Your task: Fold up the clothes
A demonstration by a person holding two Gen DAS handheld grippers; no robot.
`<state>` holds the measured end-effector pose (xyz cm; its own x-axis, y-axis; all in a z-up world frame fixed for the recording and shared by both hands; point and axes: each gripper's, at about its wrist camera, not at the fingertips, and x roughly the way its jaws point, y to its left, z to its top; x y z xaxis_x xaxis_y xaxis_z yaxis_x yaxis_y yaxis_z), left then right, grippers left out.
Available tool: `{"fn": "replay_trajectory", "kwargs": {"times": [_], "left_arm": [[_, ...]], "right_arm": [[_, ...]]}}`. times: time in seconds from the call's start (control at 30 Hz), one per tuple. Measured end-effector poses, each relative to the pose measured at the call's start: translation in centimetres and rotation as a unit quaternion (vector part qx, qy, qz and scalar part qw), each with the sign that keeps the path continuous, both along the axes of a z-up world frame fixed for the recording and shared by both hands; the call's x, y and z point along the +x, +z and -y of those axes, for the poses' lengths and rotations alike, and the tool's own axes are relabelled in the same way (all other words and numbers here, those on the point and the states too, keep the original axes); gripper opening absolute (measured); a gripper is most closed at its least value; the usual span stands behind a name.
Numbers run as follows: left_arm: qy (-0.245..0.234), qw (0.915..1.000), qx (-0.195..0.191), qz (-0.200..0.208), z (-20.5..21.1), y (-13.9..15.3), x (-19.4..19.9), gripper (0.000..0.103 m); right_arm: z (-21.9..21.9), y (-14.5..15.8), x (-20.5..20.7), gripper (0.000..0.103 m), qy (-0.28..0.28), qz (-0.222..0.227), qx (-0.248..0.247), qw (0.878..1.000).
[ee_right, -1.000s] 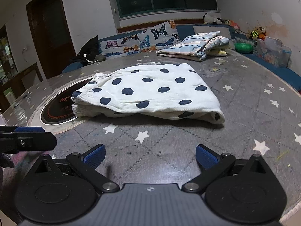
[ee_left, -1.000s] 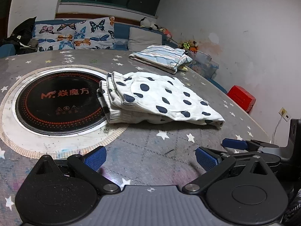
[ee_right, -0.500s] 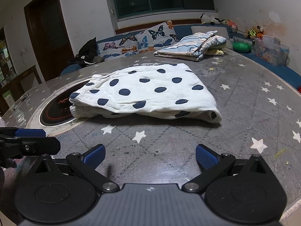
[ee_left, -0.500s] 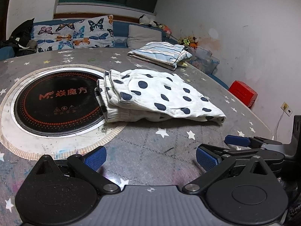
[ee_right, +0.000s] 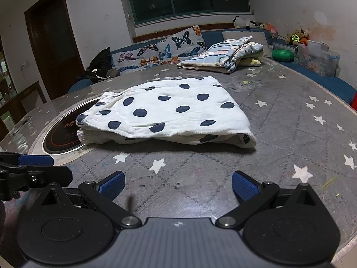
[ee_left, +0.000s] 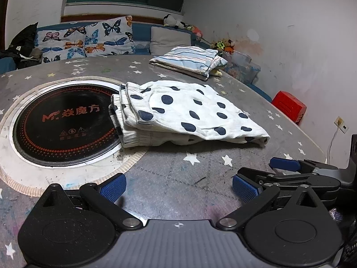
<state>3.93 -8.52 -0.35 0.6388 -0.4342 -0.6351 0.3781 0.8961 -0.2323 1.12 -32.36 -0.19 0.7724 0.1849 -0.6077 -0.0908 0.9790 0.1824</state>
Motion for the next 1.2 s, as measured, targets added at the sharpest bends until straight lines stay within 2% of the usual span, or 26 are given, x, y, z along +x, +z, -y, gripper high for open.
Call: {"fn": "replay_trajectory", "kwargs": {"times": [0.53,1.2], "left_arm": [[-0.004,0.9998,0.019,-0.004,0.5,-0.2,1.7,0.103],[-0.008,0.9998,0.017,-0.009,0.7,-0.3,3.7,0.103]], "right_arm": [[0.5,-0.1,1.3,0.103,-0.016,-0.004,-0.012,1.000],[0.4,-0.3,3.3,0.103,-0.032,-0.011,-0.047,0.998]]}}
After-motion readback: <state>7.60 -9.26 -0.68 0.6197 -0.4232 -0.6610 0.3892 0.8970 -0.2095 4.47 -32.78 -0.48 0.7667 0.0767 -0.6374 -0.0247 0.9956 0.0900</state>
